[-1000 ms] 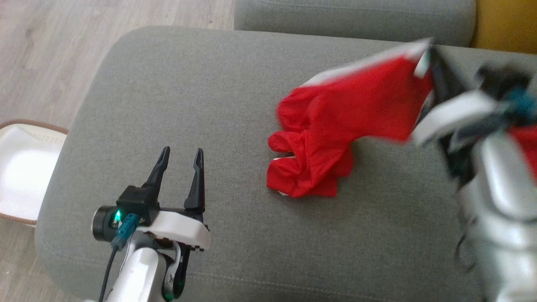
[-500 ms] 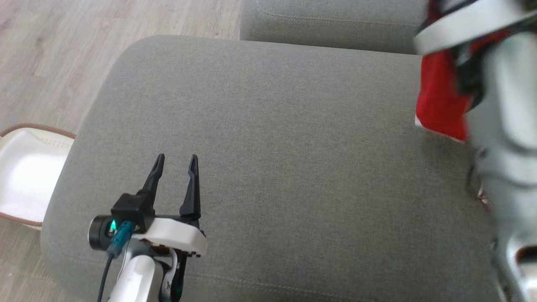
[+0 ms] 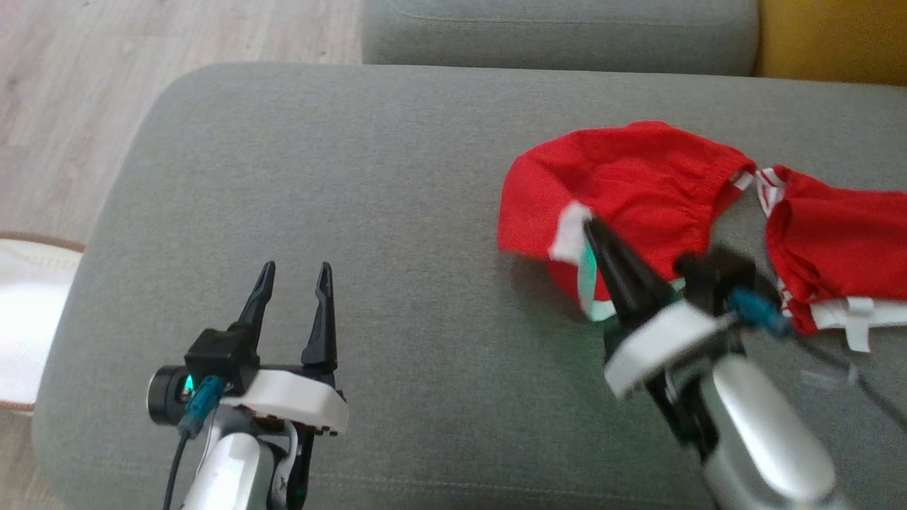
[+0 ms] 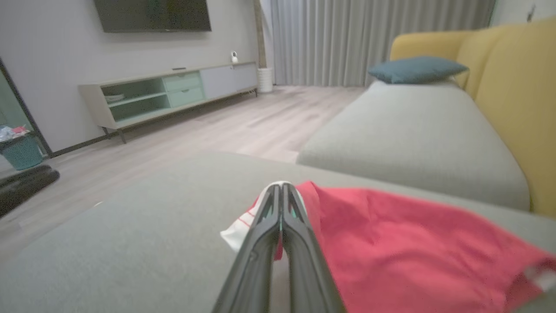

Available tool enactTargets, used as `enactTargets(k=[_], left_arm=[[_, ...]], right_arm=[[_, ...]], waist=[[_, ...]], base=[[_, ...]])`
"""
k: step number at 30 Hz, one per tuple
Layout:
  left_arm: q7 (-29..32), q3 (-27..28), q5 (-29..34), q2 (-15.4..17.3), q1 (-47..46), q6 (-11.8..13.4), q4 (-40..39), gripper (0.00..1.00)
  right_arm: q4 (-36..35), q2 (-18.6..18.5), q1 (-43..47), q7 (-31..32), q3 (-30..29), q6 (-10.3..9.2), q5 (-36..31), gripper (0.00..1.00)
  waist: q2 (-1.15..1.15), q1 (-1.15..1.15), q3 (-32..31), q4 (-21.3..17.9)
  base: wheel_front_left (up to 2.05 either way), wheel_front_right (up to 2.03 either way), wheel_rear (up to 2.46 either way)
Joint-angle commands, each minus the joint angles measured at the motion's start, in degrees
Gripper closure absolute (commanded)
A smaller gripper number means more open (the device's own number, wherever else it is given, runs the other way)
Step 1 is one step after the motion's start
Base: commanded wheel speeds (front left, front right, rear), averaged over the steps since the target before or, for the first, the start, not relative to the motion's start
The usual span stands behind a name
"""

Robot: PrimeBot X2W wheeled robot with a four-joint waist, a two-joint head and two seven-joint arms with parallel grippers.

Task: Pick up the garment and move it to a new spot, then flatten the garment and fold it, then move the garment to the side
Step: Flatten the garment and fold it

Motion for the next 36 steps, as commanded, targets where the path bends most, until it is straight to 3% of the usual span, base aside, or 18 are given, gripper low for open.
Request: enactTargets(k=[1, 8, 11, 12, 13, 21, 32, 36], left_arm=[[-0.70, 1.74, -0.48, 0.10, -2.52, 0.25, -1.70, 0.00], [-0.70, 1.93, -0.18, 0.10, -2.70, -0.15, -1.42, 0.00], [-0.70, 1.80, 0.00, 0.10, -2.96, -0.45, -1.17, 0.00], [-0.70, 1.69, 0.03, 0.10, -3.05, -0.53, -1.07, 0.00], [-0.70, 1.55, 0.04, 0.10, -3.14, -0.61, -0.95, 0.00], [-0.70, 1.23, -0.08, 0.10, -3.39, -0.60, -0.48, 0.00], [-0.70, 0.56, -0.46, 0.09, -3.58, -0.65, -0.52, 0.00], [-0.70, -0.02, -0.39, 0.09, -3.59, -0.69, -0.62, 0.00]], right_arm=[[-2.99, 0.18, 2.36, 0.92, -0.45, 0.37, 0.46, 1.00], [-5.41, -0.15, 10.92, 2.63, -5.28, 0.37, -0.33, 1.00], [-6.49, 0.58, 11.80, 2.73, -4.79, 0.37, -0.61, 0.98], [-6.69, 0.92, 11.69, 2.54, -4.68, 0.37, -0.88, 0.33], [-6.75, 1.34, 11.51, 2.46, -4.49, 0.37, -0.95, 0.00], [-7.83, 3.34, 10.89, 1.26, -4.39, 0.37, -0.21, 0.00], [-7.36, 5.29, 14.96, -0.43, -17.36, 0.37, -2.93, 0.00], [-4.36, 5.42, 14.15, -1.34, -19.49, 0.37, 0.54, 0.00]], waist=[[0.00, 0.00, 0.20, -1.05], [0.00, 0.00, 0.64, -3.95], [0.00, 0.00, 0.80, -5.38], [0.00, 0.00, 0.80, -5.77], [0.00, 0.00, 0.78, -6.07], [0.00, 0.00, 0.29, -7.32], [0.00, 0.00, 0.20, -6.99], [0.00, 0.00, 0.79, -6.34]], base=[[0.00, 0.00, 0.00], [0.00, 0.00, 0.00], [0.00, 0.00, 0.00], [0.00, 0.00, 0.00], [0.00, 0.00, 0.00], [0.00, 0.00, 0.00], [0.00, 0.00, 0.00], [0.00, 0.00, 0.00]])
